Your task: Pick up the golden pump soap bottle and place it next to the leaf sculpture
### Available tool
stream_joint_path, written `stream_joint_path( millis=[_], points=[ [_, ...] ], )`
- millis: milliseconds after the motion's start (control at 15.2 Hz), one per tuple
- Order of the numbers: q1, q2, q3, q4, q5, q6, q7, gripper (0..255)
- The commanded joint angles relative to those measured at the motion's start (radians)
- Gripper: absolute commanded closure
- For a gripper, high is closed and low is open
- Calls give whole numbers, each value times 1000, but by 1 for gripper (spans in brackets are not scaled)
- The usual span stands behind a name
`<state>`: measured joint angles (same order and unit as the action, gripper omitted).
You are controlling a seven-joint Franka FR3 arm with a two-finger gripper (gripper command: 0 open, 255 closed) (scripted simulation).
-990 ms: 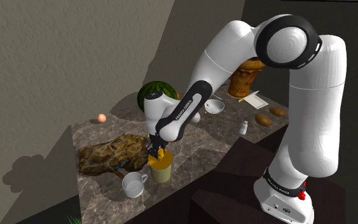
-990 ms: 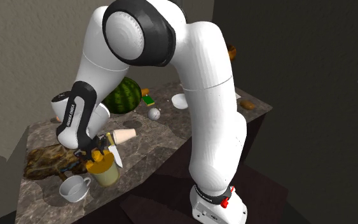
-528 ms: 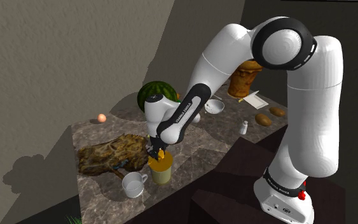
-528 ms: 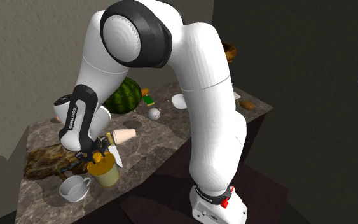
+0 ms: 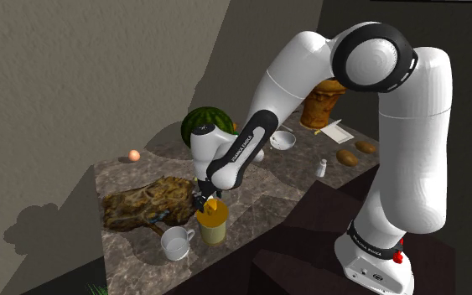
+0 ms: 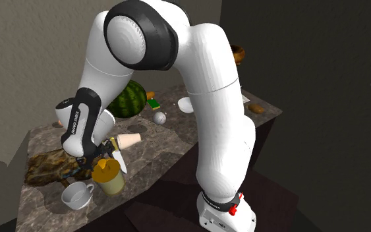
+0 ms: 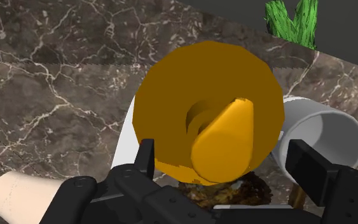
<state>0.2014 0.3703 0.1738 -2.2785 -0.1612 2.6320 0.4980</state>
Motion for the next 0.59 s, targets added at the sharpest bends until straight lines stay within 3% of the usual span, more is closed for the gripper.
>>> stream_joint_path(
  millis=[0,198,528],
  points=[
    [-6,-31,8,-3,12,-28,-9,0],
    [-18,-114,28,-3,46,-109,-33,0],
    [-17,-114,27,-3,47,-109,-33,0]
  ],
)
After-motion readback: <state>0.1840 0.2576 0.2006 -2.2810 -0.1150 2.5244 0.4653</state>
